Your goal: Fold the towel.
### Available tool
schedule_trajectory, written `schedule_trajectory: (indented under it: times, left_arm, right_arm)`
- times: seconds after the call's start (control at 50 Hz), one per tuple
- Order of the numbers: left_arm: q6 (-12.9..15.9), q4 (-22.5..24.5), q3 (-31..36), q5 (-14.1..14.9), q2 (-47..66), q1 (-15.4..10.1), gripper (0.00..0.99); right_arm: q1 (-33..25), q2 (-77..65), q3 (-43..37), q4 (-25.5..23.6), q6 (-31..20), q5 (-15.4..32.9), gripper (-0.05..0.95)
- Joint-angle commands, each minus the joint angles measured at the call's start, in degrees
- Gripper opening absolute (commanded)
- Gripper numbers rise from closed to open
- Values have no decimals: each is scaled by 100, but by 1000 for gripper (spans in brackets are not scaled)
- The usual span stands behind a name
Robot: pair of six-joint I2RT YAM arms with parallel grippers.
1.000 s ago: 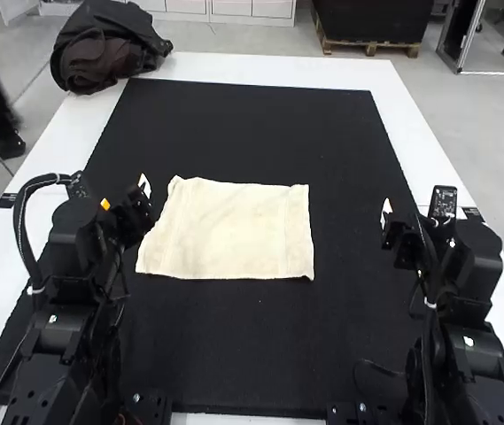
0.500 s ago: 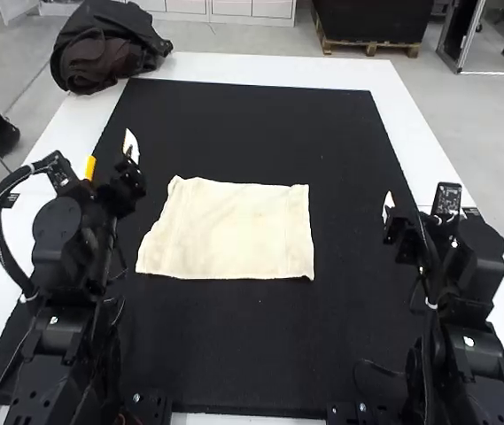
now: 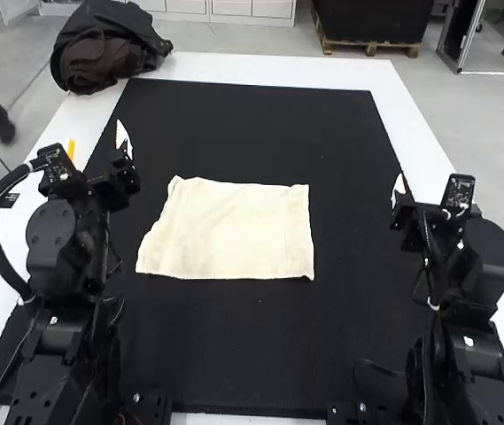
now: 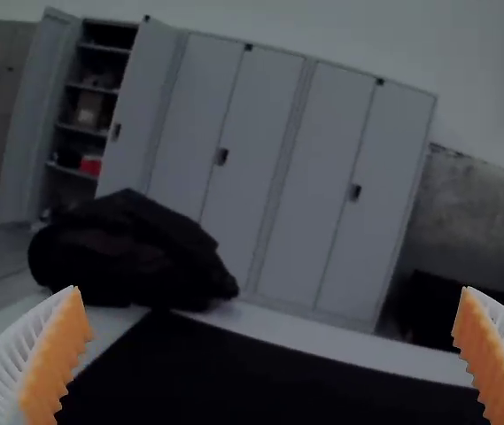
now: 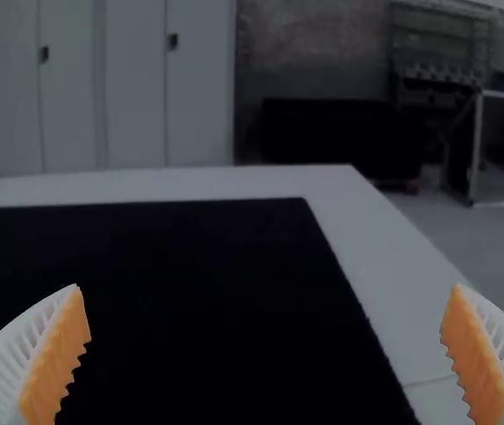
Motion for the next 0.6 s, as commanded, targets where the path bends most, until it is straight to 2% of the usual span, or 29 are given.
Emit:
schedule_trajectory:
  times: [0.0, 0.04, 0.12, 0.18, 0.22, 0.36, 0.46, 0.58]
  left_arm:
    - [973, 476, -21, -75, -60, 99, 962]
    - [1263, 687, -21, -75, -60, 108, 961]
    - [1456, 1047, -30, -66, -60, 81, 941]
    - [1869, 1214, -30, -58, -51, 46, 869]
    - [2107, 1241, -30, -40, -60, 11, 861]
    - [2326, 1047, -30, -31, -51, -182, 849]
    - [2441, 827, -30, -31, -51, -323, 849]
    - [2573, 810, -3, -14, -51, -420, 834]
  right_arm:
    - [-101, 158, -67, 207, 14, 226, 915]
    - [-110, 237, -67, 269, 14, 226, 915]
    - [-127, 430, -67, 392, 14, 226, 915]
    - [-127, 588, -14, 550, 14, 226, 915]
    - [-118, 685, 74, 603, 14, 226, 913]
    - [-118, 1309, 548, 664, 49, 226, 913]
    - [-110, 2161, 926, 770, 295, 200, 913]
    - [-48, 3462, 1339, 928, 576, 183, 913]
